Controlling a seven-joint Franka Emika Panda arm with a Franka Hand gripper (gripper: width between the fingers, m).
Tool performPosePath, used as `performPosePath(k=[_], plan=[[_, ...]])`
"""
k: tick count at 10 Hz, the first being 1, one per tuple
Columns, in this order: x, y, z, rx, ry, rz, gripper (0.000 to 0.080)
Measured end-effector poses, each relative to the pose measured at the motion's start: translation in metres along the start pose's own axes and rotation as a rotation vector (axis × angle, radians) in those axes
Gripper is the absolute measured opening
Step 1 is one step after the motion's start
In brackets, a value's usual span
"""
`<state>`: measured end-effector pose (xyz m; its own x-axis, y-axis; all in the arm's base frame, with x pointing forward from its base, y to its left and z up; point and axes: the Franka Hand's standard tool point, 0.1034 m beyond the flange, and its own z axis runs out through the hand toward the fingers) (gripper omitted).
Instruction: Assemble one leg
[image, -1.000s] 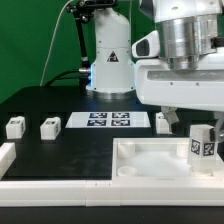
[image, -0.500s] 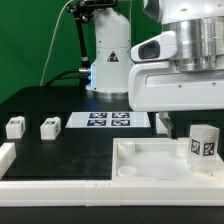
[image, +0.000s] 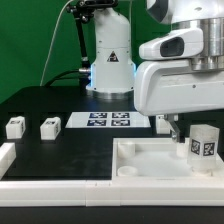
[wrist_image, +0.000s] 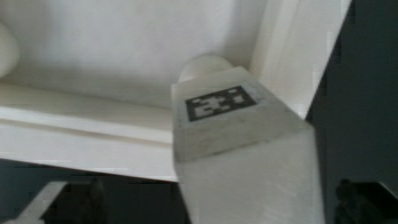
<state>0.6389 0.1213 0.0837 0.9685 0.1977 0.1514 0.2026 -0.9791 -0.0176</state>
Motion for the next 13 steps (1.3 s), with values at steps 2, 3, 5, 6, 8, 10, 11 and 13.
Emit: performPosePath(k=[2, 3, 5, 6, 8, 10, 11, 13], plan=[[0.0, 0.0, 0.0, 0.001, 0.0, -0.005, 0.0524], [0.0, 0.0, 0.0, 0.001, 0.0, -0.005, 0.0387], [0.0, 0.0, 0.0, 0.001, 0.0, -0.005, 0.0289], [0.0, 0.0, 0.0, 0.001, 0.0, -0.004, 0.029], [0.0, 0.001, 0.0, 0.006, 0.0, 0.043, 0.029], [0.0, 0.008, 0.001, 0.046, -0.002, 0.334, 0.029], [-0.001, 0.01, 0.001, 0.052, -0.006, 0.46, 0.029], [-0.001, 0.011, 0.002, 0.042, -0.011, 0.726, 0.0291]])
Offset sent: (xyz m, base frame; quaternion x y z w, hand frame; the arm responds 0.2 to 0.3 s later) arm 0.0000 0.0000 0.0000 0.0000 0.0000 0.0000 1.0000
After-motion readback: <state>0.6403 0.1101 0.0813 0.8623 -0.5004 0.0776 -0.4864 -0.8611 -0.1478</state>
